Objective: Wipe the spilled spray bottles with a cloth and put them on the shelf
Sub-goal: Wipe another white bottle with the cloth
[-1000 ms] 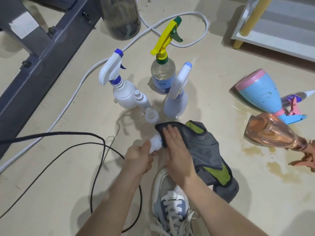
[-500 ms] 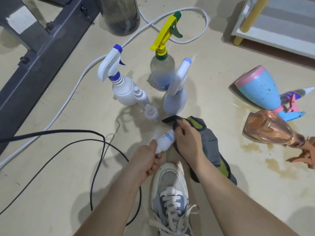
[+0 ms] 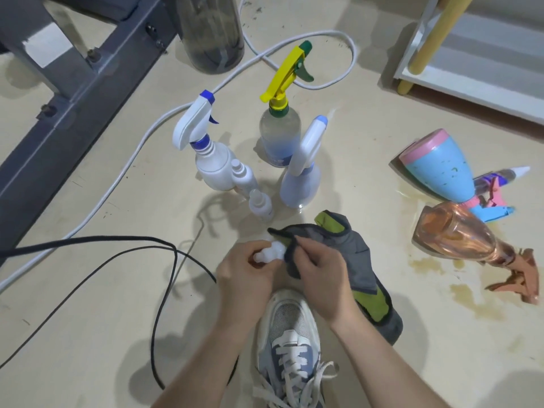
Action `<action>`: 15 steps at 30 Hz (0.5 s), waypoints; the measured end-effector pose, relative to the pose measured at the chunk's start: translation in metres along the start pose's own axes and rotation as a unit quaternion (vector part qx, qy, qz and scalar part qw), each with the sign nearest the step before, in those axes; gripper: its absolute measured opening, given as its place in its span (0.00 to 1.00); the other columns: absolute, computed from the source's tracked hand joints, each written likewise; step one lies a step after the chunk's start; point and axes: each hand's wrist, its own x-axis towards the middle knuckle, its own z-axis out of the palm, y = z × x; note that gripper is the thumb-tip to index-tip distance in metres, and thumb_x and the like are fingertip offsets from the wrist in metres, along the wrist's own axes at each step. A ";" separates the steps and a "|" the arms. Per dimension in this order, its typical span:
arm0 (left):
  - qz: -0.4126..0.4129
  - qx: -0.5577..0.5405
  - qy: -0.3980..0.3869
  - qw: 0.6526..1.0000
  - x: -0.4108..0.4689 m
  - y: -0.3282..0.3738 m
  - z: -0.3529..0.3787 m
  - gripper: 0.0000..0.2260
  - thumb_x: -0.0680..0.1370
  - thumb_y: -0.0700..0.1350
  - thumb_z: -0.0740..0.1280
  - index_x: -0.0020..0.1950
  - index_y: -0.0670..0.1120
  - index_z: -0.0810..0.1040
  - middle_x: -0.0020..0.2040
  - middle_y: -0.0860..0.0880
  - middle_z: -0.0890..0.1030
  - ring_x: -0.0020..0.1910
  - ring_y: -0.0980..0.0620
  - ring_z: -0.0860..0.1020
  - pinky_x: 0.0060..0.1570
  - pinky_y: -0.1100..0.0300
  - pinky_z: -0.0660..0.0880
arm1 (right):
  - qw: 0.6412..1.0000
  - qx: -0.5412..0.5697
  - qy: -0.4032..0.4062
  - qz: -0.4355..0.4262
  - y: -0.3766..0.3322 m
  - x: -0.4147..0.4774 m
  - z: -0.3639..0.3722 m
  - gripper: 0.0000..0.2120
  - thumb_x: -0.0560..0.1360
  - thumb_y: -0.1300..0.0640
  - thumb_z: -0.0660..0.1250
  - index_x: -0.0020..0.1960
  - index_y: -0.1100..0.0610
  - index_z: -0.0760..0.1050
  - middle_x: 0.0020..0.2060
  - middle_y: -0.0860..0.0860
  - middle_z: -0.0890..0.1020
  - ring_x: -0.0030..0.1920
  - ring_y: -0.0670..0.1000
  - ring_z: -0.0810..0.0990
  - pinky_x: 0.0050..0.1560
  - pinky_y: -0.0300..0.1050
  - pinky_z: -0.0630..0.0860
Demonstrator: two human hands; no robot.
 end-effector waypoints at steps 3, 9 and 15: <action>0.026 0.051 -0.017 0.998 0.005 0.005 0.003 0.03 0.69 0.44 0.69 0.36 0.48 0.77 0.34 0.52 0.78 0.38 0.53 0.77 0.38 0.58 0.73 | 0.999 0.035 -0.016 -0.012 0.003 -0.014 0.012 0.15 0.80 0.64 0.62 0.61 0.51 0.81 0.57 0.41 0.81 0.61 0.37 0.76 0.63 0.34 0.70; 0.055 0.022 0.007 0.998 0.004 -0.001 -0.014 0.10 0.71 0.38 0.75 0.49 0.48 0.83 0.44 0.56 0.78 0.45 0.62 0.76 0.45 0.72 0.71 | 0.990 -0.135 0.036 -0.019 0.009 0.013 -0.002 0.18 0.80 0.62 0.61 0.35 0.45 0.69 0.26 0.40 0.72 0.31 0.39 0.71 0.35 0.34 0.65; 0.073 0.106 0.080 0.988 0.040 0.003 -0.042 0.10 0.74 0.34 0.69 0.53 0.44 0.81 0.49 0.50 0.73 0.42 0.56 0.74 0.43 0.68 0.65 | 0.993 0.021 0.107 0.044 0.008 0.014 -0.018 0.15 0.80 0.63 0.60 0.36 0.68 0.68 0.30 0.51 0.65 0.34 0.47 0.62 0.32 0.40 0.58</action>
